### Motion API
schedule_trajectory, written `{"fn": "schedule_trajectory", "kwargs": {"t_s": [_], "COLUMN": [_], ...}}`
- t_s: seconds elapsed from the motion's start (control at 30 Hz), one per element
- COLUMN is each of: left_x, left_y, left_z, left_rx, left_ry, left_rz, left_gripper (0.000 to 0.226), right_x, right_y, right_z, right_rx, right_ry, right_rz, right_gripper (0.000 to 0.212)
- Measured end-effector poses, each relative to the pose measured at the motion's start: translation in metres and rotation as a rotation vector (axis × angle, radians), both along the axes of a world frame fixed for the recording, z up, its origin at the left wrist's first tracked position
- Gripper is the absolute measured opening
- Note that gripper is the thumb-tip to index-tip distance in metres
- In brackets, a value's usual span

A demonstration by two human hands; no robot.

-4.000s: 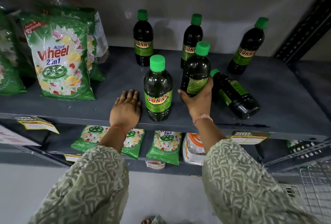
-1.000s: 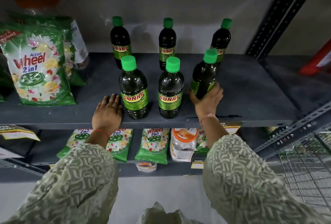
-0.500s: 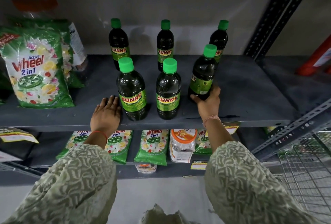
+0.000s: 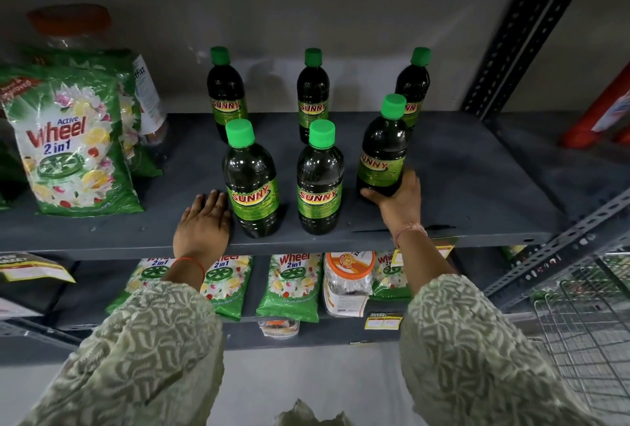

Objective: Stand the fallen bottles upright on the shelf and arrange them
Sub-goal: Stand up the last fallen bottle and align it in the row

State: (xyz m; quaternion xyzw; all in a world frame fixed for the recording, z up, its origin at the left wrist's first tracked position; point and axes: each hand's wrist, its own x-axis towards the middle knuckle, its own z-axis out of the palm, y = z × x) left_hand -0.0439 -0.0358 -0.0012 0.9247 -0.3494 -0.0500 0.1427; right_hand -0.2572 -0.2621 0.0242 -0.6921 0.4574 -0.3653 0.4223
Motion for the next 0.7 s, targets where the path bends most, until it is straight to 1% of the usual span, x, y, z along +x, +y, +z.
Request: {"fn": "schedule_trajectory", "kwargs": {"t_s": [0.07, 0.1, 0.13, 0.2, 0.23, 0.3, 0.33, 0.4, 0.47, 0.57, 0.7], "left_x": [0.001, 0.001, 0.001, 0.001, 0.002, 0.002, 0.002, 0.002, 0.002, 0.002, 0.000], "left_y": [0.000, 0.000, 0.000, 0.000, -0.001, -0.001, -0.001, 0.000, 0.000, 0.001, 0.000], "left_z": [0.000, 0.000, 0.000, -0.001, -0.001, -0.001, -0.001, 0.000, 0.000, 0.001, 0.001], "left_rx": [-0.002, 0.000, 0.003, 0.003, 0.002, 0.002, 0.003, 0.004, 0.006, 0.009, 0.009], "left_ry": [-0.001, 0.000, 0.002, 0.002, 0.000, -0.002, -0.002, 0.000, 0.004, 0.009, 0.015], "left_rz": [-0.001, -0.003, -0.003, -0.002, -0.002, -0.001, 0.000, -0.002, -0.008, -0.013, -0.015], "left_gripper": [0.050, 0.050, 0.050, 0.050, 0.050, 0.050, 0.050, 0.050, 0.050, 0.051, 0.051], "right_x": [-0.008, -0.010, -0.013, -0.014, -0.013, -0.009, -0.005, -0.001, -0.001, -0.014, -0.031], "right_y": [-0.003, -0.003, -0.005, -0.008, -0.007, -0.006, -0.006, -0.002, 0.001, 0.011, 0.029], "right_z": [-0.002, -0.001, -0.001, -0.001, -0.001, -0.001, -0.003, -0.003, -0.001, -0.005, -0.010], "right_rx": [0.031, 0.047, 0.065, 0.137, 0.168, 0.130, 0.080, 0.024, 0.033, 0.009, -0.047], "right_ry": [0.009, 0.004, -0.010, -0.067, -0.077, -0.048, -0.026, 0.006, 0.035, 0.087, 0.093], "right_rz": [0.083, 0.121, 0.165, 0.246, 0.257, 0.196, 0.152, 0.083, 0.063, 0.059, 0.073], "right_gripper": [0.060, 0.061, 0.067, 0.087, 0.098, 0.114, 0.113, 0.093, 0.079, 0.074, 0.072]}}
